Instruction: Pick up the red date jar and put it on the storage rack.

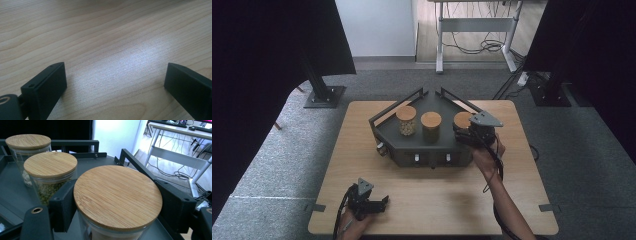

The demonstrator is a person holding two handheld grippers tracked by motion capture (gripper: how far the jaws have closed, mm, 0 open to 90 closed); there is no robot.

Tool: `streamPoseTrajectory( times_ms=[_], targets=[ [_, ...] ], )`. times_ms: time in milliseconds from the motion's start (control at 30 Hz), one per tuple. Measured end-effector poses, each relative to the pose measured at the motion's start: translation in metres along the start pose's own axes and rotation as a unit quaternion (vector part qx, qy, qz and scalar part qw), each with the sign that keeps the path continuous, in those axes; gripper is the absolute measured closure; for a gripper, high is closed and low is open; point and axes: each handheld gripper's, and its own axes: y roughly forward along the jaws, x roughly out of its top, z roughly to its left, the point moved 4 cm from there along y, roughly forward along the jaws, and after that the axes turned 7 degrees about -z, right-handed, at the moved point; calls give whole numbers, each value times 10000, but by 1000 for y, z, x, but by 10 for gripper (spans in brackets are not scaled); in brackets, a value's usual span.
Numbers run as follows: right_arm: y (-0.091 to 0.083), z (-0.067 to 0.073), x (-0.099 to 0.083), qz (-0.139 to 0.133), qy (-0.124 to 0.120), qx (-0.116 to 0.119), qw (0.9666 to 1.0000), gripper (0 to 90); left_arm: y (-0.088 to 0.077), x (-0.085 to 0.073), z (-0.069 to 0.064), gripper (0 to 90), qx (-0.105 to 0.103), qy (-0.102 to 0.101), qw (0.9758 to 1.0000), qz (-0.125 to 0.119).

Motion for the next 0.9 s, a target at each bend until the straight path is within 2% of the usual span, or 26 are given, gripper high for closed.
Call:
streamPoseTrajectory(
  times_ms=[333,767,900],
  targets=[
    [9,0,-7,43,2,13,10000,231,0,0,0,40,-3,1,10000,0],
    [13,-3,-17,97,39,61,9999,230,0,0,0,40,-7,-1,10000,-1],
    [12,-6,-20,82,154,92,9998,229,0,0,0,40,-8,0,10000,-1]
  ],
)
